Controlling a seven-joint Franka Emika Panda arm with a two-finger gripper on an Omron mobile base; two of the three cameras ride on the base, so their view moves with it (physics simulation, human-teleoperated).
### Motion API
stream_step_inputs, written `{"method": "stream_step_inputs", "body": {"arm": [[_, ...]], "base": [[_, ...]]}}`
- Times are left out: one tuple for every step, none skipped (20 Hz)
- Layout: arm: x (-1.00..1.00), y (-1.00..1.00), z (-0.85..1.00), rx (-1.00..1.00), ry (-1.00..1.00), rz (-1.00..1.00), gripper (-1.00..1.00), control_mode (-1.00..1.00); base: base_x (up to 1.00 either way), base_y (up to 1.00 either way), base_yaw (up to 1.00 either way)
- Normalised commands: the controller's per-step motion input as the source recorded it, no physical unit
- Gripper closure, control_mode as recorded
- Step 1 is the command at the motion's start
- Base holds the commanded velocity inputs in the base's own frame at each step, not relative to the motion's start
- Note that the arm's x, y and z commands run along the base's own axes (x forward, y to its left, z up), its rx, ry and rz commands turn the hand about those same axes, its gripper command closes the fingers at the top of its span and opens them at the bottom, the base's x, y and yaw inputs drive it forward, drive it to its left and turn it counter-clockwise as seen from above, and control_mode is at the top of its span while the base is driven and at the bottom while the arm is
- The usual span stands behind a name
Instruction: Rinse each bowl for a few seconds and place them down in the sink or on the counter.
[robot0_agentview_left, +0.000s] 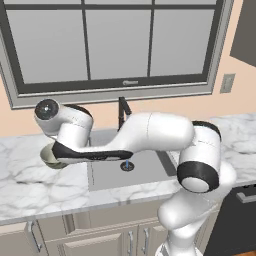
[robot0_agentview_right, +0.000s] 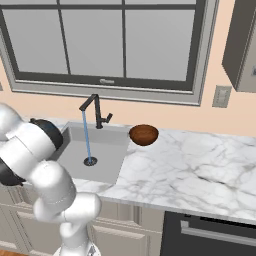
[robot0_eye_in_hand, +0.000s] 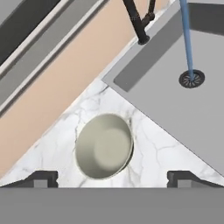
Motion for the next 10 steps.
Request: {"method": "stream_step_inputs", "body": {"arm": [[-0.43,-0.68,0.65,0.07,-0.06,0.0,-1.0,-1.0],[-0.44,-0.73,0.64,0.07,-0.07,0.0,-1.0,-1.0],[-0.42,-0.75,0.62,0.08,-0.06,0.01,-1.0,-1.0],[-0.41,-0.78,0.61,0.09,-0.06,0.01,-1.0,-1.0],[-0.37,-0.81,0.6,0.09,-0.03,0.02,-1.0,-1.0],[-0.36,-0.84,0.58,0.11,-0.01,0.02,-1.0,-1.0],[-0.35,-0.88,0.59,0.11,-0.01,0.03,-1.0,-1.0],[-0.37,-0.92,0.59,0.12,-0.01,0.03,-1.0,-1.0],[-0.35,-0.91,0.57,0.12,-0.01,0.03,-1.0,-1.0],[-0.35,-0.94,0.55,0.1,-0.03,0.04,-1.0,-1.0]], "base": [[0.0,0.0,0.0],[0.0,0.0,0.0],[0.0,0.0,0.0],[0.0,0.0,0.0],[0.0,0.0,0.0],[0.0,0.0,0.0],[0.0,0.0,0.0],[0.0,0.0,0.0],[0.0,0.0,0.0],[0.0,0.0,0.0]]}}
